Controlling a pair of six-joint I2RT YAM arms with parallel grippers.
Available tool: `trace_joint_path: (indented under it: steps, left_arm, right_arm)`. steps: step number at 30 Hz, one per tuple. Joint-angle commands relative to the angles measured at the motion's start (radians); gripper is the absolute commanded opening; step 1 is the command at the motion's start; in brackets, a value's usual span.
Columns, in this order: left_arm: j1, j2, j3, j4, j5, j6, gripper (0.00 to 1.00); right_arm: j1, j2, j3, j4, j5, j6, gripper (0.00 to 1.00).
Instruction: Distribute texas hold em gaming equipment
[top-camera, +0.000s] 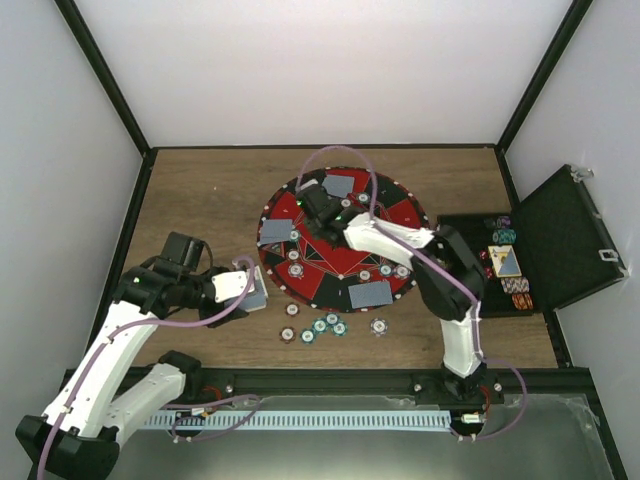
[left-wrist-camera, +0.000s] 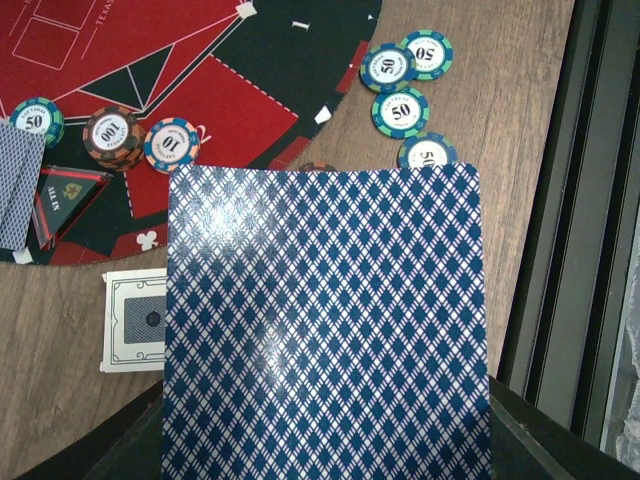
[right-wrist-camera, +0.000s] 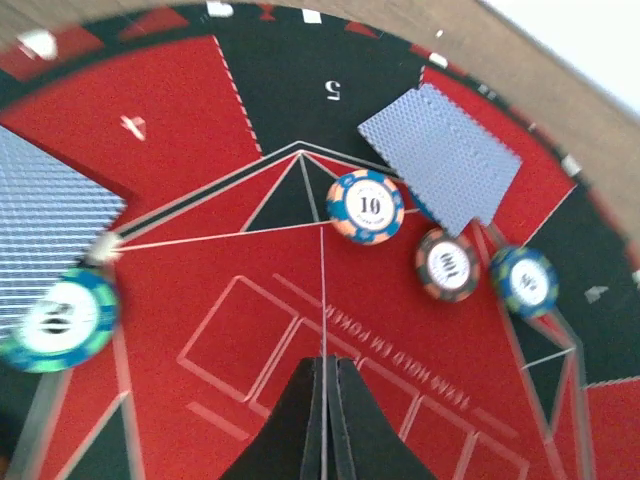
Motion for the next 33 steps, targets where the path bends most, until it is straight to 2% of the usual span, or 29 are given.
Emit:
trace_joint_path:
  steps: [1, 7, 9, 13, 15, 17, 24, 30, 33]
  left_arm:
    - [0.002, -0.011, 0.022, -0.018, 0.0, -0.008, 0.09]
    - [0.002, -0.024, 0.029, -0.03, -0.015, -0.004, 0.09]
    - [0.002, -0.023, 0.035, -0.032, -0.018, -0.005, 0.09]
    - [0.002, -0.024, 0.043, -0.036, -0.016, -0.007, 0.09]
    - [0.002, -0.027, 0.04, -0.034, -0.014, -0.007, 0.09]
    - [0.003, -0.026, 0.038, -0.031, -0.011, -0.007, 0.09]
    - [0.003, -0.022, 0.039, -0.025, 0.003, -0.014, 0.09]
    - [0.003, -0.022, 0.037, -0.025, 0.007, -0.019, 0.09]
    - [0.003, -0.019, 0.038, -0.022, 0.012, -0.021, 0.09]
  right_arm:
    - [0.055, 0.09, -0.021, 0.323, 0.391, -0.48, 0.01]
    - [0.105, 0.178, -0.161, 0.662, 0.392, -0.771, 0.01]
    - [0.114, 0.211, -0.192, 0.724, 0.39, -0.827, 0.08]
    - [0.121, 0.221, -0.197, 0.623, 0.347, -0.768, 0.45]
    - [0.125, 0.187, -0.215, 0.567, 0.308, -0.704, 0.71]
    - [0.128, 0.144, -0.237, 0.522, 0.282, -0.66, 0.81]
    - [0.136, -0.019, -0.278, 0.307, 0.182, -0.502, 1.0]
    - [0.141, -0.156, -0.28, 0.171, 0.182, -0.331, 1.0]
    - [0.132, -0.26, -0.262, 0.13, 0.179, -0.145, 1.0]
